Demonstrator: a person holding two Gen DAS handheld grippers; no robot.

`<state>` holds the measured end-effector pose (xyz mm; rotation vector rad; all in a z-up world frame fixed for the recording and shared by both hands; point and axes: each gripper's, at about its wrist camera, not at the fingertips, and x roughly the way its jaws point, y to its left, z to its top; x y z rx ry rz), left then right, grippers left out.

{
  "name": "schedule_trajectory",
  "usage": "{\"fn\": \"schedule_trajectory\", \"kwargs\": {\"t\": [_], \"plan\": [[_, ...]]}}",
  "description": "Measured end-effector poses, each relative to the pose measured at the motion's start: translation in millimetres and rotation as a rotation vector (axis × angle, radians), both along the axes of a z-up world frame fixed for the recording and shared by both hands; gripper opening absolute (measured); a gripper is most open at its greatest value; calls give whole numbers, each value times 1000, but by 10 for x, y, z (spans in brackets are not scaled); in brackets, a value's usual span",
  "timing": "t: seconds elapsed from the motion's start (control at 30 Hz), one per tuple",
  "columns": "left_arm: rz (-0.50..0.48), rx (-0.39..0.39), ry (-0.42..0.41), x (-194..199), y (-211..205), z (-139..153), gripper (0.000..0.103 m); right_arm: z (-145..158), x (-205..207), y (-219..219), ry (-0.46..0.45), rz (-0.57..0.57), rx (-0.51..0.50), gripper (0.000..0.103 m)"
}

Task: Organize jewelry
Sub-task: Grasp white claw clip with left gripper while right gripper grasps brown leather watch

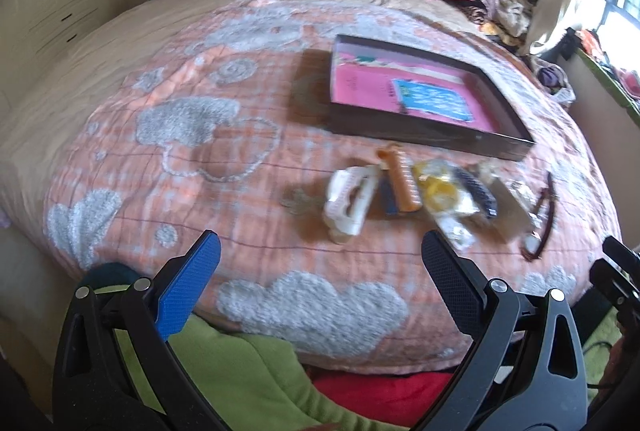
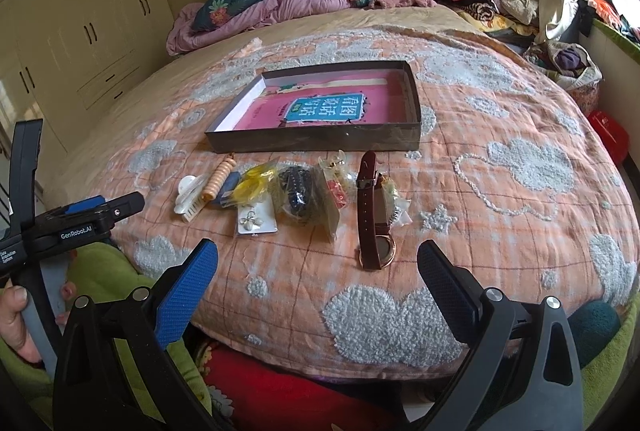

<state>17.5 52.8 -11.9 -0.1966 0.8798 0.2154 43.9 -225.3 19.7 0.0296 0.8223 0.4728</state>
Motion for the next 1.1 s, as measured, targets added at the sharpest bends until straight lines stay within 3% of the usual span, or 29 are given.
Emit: {"fn": "schedule_trajectory", "kwargs": {"t": [0.13, 0.4, 0.6, 0.73, 0.9, 0.97, 1.1], "plan": [[-22, -33, 45, 171, 106, -166, 94, -148, 169, -28, 48, -15, 5, 98], [-112, -11, 120, 528, 82, -516, 94, -376, 413, -51, 104, -34, -19, 80], [-138, 8, 123, 658, 65, -620, 94, -460, 562, -29, 117, -44, -29, 64], [-146, -5, 126, 734, 89, -669, 93, -517, 643, 15, 121, -30, -48, 47], [-177, -9, 108, 767, 88, -691, 75, -586, 707, 48, 125, -12, -52, 25], [-189, -5, 100, 779, 82, -687, 62, -585, 718, 52, 118, -5, -53, 14], [-219, -15, 80, 778, 68, -655, 44, -544, 718, 42, 98, 9, -50, 12]]}}
